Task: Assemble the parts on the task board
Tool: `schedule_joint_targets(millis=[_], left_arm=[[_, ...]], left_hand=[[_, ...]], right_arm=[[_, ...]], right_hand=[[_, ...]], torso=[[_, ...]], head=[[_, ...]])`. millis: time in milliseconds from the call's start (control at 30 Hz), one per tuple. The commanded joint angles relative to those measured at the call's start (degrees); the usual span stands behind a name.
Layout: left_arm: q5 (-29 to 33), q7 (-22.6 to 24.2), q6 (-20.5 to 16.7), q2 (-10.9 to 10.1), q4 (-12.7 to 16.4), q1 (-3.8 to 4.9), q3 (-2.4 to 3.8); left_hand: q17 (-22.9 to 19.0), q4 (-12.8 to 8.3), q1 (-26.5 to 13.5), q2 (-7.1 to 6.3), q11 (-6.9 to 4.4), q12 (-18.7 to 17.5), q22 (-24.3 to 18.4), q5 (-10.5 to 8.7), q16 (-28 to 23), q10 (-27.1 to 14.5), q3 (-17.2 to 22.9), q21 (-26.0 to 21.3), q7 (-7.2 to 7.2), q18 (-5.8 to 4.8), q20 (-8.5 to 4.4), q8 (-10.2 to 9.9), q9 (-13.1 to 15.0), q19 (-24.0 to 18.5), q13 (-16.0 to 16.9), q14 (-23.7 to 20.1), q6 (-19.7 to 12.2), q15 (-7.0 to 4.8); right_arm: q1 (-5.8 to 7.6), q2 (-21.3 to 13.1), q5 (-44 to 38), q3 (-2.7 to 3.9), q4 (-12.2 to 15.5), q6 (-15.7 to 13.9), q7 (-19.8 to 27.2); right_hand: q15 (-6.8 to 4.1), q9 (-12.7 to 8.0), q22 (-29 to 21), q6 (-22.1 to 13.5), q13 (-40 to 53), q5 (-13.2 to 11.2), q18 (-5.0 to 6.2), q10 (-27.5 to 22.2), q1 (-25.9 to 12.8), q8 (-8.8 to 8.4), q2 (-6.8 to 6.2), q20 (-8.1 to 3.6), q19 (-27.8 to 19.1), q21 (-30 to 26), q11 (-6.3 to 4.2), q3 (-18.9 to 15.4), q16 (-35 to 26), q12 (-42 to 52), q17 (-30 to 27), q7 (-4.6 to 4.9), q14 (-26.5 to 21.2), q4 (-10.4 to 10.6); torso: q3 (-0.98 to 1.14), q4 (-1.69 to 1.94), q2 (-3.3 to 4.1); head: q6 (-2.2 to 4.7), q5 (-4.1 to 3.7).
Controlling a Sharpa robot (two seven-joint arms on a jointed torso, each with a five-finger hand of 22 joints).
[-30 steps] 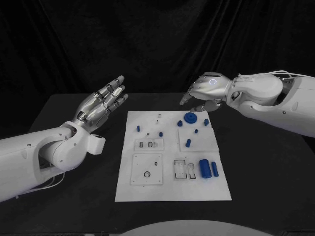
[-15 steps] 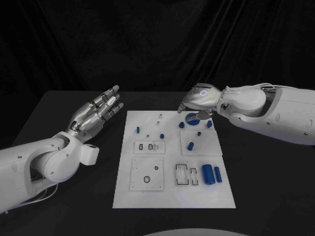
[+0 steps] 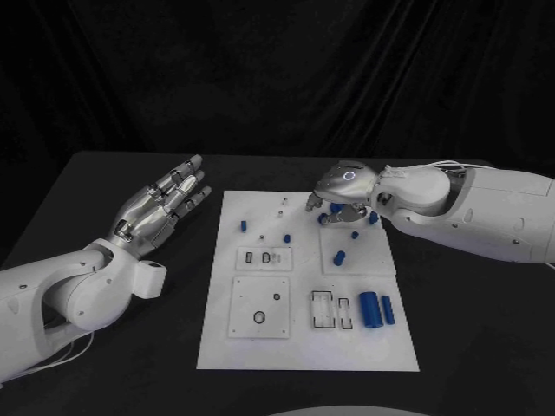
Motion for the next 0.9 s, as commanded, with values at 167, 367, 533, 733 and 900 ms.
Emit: schedule_joint_targets(millis=[167,367,533,733,900], left_arm=[[-0.2,4.8,1.6,0.2,-0.1,0.15,0.07],[-0.2,4.6,1.9,0.2,-0.2,0.15,0.07],[-0.2,4.3,2.2,0.2,-0.5,0.14,0.07],[-0.2,3.8,2.8,0.5,-0.8,0.14,0.07],[-0.2,3.5,3.1,0.7,-0.9,0.13,0.07]], left_hand=[[-0.1,-0.1,0.7,-0.11,0.5,0.4,-0.1,0.4,-0.2,0.0,0.4,-0.3,-0.52,0.96,0.48,0.1,-0.1,0.1,0.0,-0.3,-0.2,0.25],[-0.1,-0.1,0.7,-0.1,0.53,0.4,-0.1,0.48,-0.2,0.0,0.4,-0.3,-0.5,0.96,0.5,0.0,-0.1,0.1,0.0,-0.3,-0.3,0.27],[-0.1,-0.1,0.8,-0.07,0.53,0.3,-0.1,0.54,-0.2,-0.1,0.5,-0.3,-0.49,0.96,0.65,0.0,-0.1,0.1,-0.1,-0.3,-0.4,0.5],[-0.1,-0.1,0.8,-0.03,0.52,0.2,-0.1,0.56,-0.2,-0.3,0.5,-0.3,-0.46,0.96,0.86,0.0,-0.1,0.1,-0.1,-0.3,-0.6,0.82],[0.0,-0.1,0.9,-0.01,0.48,0.2,-0.1,0.6,-0.1,-0.4,0.6,-0.3,-0.37,0.96,1.0,0.0,-0.1,0.1,-0.1,-0.3,-0.6,1.07]], right_arm=[[-0.8,0.4,0.9,0.05,-1.1,-0.3,-2.0],[-1.17,0.4,0.9,0.05,-1.4,-0.5,-2.1],[-1.27,0.2,1.2,0.05,-1.3,-1.0,-2.0],[-1.43,-0.1,1.8,0.05,-1.3,-1.2,-2.0],[-1.6,-0.2,1.9,0.05,-1.7,-1.2,-1.5]], right_hand=[[0.37,0.8,0.7,0.8,0.1,4.3,-0.33,-0.1,1.4,0.16,0.42,0.1,-0.9,0.5,0.37,1.3,0.2,-0.1,-0.4,0.13,2.5,-1.1],[0.46,1.1,0.8,0.9,0.1,5.2,-0.28,-0.1,1.2,0.21,0.24,0.13,-1.1,0.5,0.52,1.7,-0.1,-0.1,-0.8,0.26,2.4,-1.0],[0.54,1.6,1.1,1.4,0.3,7.0,-0.24,0.8,0.9,0.39,-0.18,0.22,-1.4,0.5,0.64,2.6,-0.4,0.2,-1.2,0.27,2.3,-1.1],[0.72,1.9,1.0,0.9,0.4,6.4,-0.18,0.7,0.0,0.08,-0.42,0.36,-1.7,0.2,0.89,2.8,-0.6,0.1,-1.6,0.19,2.2,-0.7],[0.81,2.4,0.9,1.7,0.6,7.3,-0.1,1.7,0.3,0.49,-0.26,0.48,-2.0,-0.1,0.94,3.7,-1.0,0.5,-2.2,0.93,2.0,-1.0]], torso=[[-0.16,0.3,-0.16],[-0.22,0.33,-0.51],[-0.23,0.46,-0.44],[-0.29,0.8,-0.16],[-0.3,0.8,-0.05]], head=[[-0.94,0.34],[-1.82,0.52],[-1.89,0.13],[-1.59,-0.42],[-1.49,-0.46]])
